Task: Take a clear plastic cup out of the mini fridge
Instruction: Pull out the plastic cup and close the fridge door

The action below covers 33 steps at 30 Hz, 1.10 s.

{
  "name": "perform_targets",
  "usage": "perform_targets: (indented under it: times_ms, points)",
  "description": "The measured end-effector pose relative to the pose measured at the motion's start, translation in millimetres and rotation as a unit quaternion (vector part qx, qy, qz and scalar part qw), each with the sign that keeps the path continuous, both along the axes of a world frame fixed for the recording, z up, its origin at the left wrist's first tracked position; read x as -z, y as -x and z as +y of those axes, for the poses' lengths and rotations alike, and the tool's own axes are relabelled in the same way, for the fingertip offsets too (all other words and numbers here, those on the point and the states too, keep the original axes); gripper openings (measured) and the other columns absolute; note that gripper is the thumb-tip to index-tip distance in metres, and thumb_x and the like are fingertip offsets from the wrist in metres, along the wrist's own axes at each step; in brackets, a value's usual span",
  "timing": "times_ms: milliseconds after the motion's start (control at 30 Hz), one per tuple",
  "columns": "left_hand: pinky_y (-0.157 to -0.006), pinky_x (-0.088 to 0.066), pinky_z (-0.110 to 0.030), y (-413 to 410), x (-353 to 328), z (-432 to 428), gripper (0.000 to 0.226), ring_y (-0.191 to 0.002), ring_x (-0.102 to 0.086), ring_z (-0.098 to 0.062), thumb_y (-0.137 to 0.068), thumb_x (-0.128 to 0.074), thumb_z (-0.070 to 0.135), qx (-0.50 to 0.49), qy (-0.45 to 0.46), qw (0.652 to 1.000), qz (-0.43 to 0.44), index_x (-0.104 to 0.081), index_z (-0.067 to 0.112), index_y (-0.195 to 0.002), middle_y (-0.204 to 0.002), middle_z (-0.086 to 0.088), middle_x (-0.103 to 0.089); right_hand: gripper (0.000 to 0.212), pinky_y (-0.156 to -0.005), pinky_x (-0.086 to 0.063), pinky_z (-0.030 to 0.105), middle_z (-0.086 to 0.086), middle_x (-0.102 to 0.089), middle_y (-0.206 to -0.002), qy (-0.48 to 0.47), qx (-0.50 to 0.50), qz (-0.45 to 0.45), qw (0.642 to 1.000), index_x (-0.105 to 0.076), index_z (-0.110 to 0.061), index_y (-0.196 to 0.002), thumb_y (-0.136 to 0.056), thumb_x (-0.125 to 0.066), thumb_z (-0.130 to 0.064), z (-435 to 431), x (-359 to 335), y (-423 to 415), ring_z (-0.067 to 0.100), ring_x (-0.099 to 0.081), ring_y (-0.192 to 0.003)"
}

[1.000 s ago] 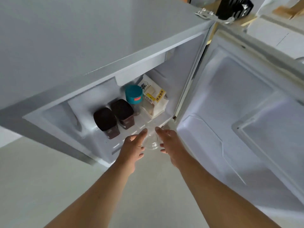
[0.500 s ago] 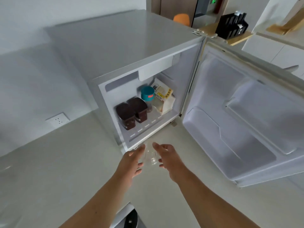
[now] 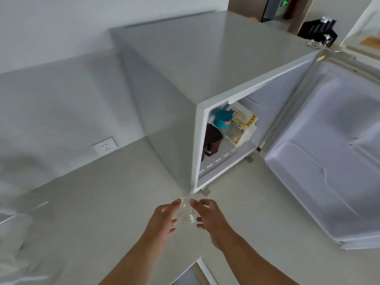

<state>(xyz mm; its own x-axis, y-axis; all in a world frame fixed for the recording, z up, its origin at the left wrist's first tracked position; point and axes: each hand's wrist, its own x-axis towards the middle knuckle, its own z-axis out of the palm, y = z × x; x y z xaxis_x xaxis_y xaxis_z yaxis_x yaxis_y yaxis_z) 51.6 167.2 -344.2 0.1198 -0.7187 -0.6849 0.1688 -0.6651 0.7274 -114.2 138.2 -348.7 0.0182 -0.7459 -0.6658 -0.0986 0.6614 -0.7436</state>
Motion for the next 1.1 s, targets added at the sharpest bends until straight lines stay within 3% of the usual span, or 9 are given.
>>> perform_targets:
  times_ms: [167,267,367,500,633,800,900,1000,1100]
  points:
    - [-0.093,-0.053,-0.043,-42.9,14.5,-21.3,0.055,-0.099,-0.068,-0.018,-0.066,-0.069,0.067,0.009,0.005,1.000,-0.023,-0.064,0.026,-0.103,-0.112,-0.003,-0.070,0.064,-0.088,-0.059,0.038,0.005,-0.067,-0.122,-0.017,0.028,-0.013,0.999,-0.056,-0.025,-0.122,-0.075,-0.081,-0.062,-9.6,20.5,-46.5,0.023,-0.068,-0.106]
    - [-0.088,-0.051,-0.040,-57.4,28.8,-34.8,0.048,-0.092,-0.066,-0.020,-0.066,-0.069,0.067,0.023,0.005,0.999,-0.025,-0.064,0.026,-0.092,-0.104,-0.001,-0.069,0.052,-0.087,-0.059,0.038,0.004,-0.067,-0.120,-0.020,0.067,-0.013,0.998,-0.057,-0.024,-0.117,-0.083,-0.080,-0.055,-12.6,33.3,-65.4,0.023,-0.068,-0.105]
    - [-0.095,-0.054,-0.044,-64.7,42.8,-46.5,0.054,-0.100,-0.068,-0.017,-0.064,-0.071,0.070,0.017,-0.008,0.999,-0.035,-0.065,0.031,-0.101,-0.110,0.004,-0.071,0.054,-0.084,-0.059,0.036,0.002,-0.068,-0.116,-0.024,0.099,-0.006,0.995,-0.057,-0.021,-0.119,-0.084,-0.080,-0.055,-16.6,42.0,-77.9,0.021,-0.069,-0.102]
    - [-0.097,-0.056,-0.047,-68.1,53.4,-59.8,0.054,-0.097,-0.070,-0.016,-0.062,-0.071,0.075,0.032,-0.007,0.998,-0.054,-0.066,0.034,-0.097,-0.105,0.007,-0.072,0.056,-0.084,-0.060,0.036,0.002,-0.069,-0.113,-0.027,0.122,0.010,0.992,-0.057,-0.018,-0.121,-0.085,-0.079,-0.055,-25.4,52.7,-84.4,0.020,-0.069,-0.096]
    - [-0.098,-0.056,-0.047,-69.8,55.9,-64.4,0.055,-0.097,-0.070,-0.015,-0.063,-0.070,0.075,0.044,-0.018,0.997,-0.066,-0.066,0.032,-0.097,-0.103,0.007,-0.071,0.053,-0.082,-0.058,0.037,0.003,-0.072,-0.106,-0.044,0.130,0.004,0.991,-0.060,-0.016,-0.114,-0.083,-0.079,-0.055,-30.5,61.6,-87.2,0.021,-0.067,-0.083]
    - [-0.102,-0.052,-0.048,-71.0,58.0,-66.6,0.058,-0.102,-0.068,-0.014,-0.064,-0.067,0.076,0.060,-0.024,0.996,-0.069,-0.069,0.029,-0.098,-0.105,0.007,-0.073,0.064,-0.074,-0.050,0.037,0.006,-0.064,-0.086,-0.042,0.111,-0.015,0.993,-0.063,-0.010,-0.091,-0.063,-0.074,-0.066,-33.1,68.0,-87.7,0.022,-0.057,-0.077]
    - [-0.103,-0.052,-0.050,-71.3,56.7,-67.1,0.052,-0.103,-0.068,-0.017,-0.069,-0.066,0.074,0.074,-0.019,0.994,-0.078,-0.071,0.030,-0.098,-0.106,0.005,-0.073,0.077,-0.084,-0.059,0.040,0.005,-0.073,-0.097,-0.050,0.113,0.007,0.992,-0.064,-0.015,-0.107,-0.056,-0.073,-0.072,-34.3,69.6,-87.2,0.020,-0.066,-0.079]
    - [-0.100,-0.054,-0.049,-71.1,53.8,-67.9,0.046,-0.097,-0.070,-0.020,-0.072,-0.066,0.073,0.075,-0.003,0.992,-0.097,-0.073,0.029,-0.083,-0.095,0.003,-0.076,0.088,-0.099,-0.056,0.048,0.004,-0.070,-0.115,-0.051,0.088,0.050,0.994,-0.058,-0.020,-0.122,-0.057,-0.071,-0.077,-35.5,68.2,-87.3,0.023,-0.069,-0.103]
    - [-0.100,-0.052,-0.045,-71.9,52.2,-66.6,0.056,-0.111,-0.068,-0.027,-0.081,-0.067,0.070,0.075,-0.004,0.988,-0.134,-0.073,0.022,-0.108,-0.111,-0.007,-0.073,0.086,-0.103,-0.053,0.048,0.000,-0.063,-0.124,-0.034,0.055,0.071,0.995,-0.052,-0.022,-0.128,-0.063,-0.068,-0.077,-35.7,58.9,-84.5,0.022,-0.063,-0.114]
